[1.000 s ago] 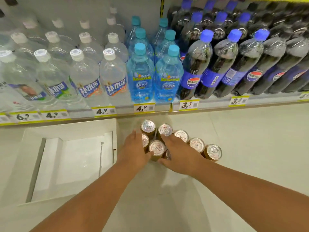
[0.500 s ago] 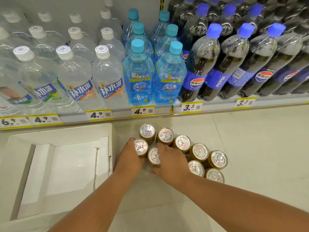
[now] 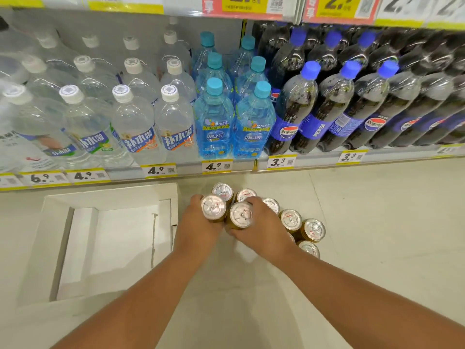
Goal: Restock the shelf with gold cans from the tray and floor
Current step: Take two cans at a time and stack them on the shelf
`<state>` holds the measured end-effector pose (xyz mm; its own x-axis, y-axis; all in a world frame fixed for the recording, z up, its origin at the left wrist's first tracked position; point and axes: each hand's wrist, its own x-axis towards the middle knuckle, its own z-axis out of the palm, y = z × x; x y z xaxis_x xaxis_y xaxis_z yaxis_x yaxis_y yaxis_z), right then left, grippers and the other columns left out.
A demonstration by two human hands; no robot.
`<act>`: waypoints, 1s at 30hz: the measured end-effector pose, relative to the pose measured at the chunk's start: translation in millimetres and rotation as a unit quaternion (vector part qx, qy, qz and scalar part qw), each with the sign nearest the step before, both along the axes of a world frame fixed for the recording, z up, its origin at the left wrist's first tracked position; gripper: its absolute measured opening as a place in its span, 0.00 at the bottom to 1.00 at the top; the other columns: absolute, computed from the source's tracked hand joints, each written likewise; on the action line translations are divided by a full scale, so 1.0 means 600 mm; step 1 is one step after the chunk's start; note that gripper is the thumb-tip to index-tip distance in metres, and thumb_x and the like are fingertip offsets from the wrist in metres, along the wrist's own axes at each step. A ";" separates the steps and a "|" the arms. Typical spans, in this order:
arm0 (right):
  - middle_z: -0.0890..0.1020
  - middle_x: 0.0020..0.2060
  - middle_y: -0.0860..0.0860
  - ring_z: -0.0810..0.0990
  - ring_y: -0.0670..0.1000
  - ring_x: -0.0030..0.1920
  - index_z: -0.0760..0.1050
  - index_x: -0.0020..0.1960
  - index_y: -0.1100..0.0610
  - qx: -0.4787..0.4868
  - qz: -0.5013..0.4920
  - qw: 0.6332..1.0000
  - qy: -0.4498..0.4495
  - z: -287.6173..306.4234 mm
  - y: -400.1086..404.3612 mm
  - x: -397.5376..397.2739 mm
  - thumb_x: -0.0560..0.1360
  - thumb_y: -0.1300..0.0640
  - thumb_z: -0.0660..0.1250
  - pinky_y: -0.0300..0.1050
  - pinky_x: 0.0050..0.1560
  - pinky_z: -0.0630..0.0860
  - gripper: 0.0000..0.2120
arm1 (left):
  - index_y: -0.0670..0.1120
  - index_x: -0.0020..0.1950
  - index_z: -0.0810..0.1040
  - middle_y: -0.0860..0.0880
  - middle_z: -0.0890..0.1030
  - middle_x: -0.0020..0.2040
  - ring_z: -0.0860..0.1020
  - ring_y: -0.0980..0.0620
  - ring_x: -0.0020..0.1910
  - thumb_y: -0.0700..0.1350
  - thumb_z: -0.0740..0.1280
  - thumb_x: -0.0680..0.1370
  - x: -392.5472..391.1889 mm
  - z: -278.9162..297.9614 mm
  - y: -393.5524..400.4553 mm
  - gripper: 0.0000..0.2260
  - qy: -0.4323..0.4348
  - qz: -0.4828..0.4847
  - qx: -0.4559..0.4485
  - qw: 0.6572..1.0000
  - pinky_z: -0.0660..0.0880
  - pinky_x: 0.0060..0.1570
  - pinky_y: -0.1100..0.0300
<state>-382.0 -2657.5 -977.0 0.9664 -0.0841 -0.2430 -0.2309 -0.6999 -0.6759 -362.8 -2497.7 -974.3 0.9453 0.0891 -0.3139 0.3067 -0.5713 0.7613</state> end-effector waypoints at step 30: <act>0.82 0.50 0.41 0.80 0.38 0.48 0.76 0.57 0.42 0.155 0.062 0.970 -0.179 1.400 0.054 0.053 0.63 0.52 0.83 0.29 0.46 0.74 0.26 | 0.58 0.61 0.78 0.60 0.83 0.50 0.81 0.62 0.48 0.53 0.81 0.62 0.027 1.396 0.148 0.29 -0.184 -0.028 -0.081 0.979 0.77 0.49 0.62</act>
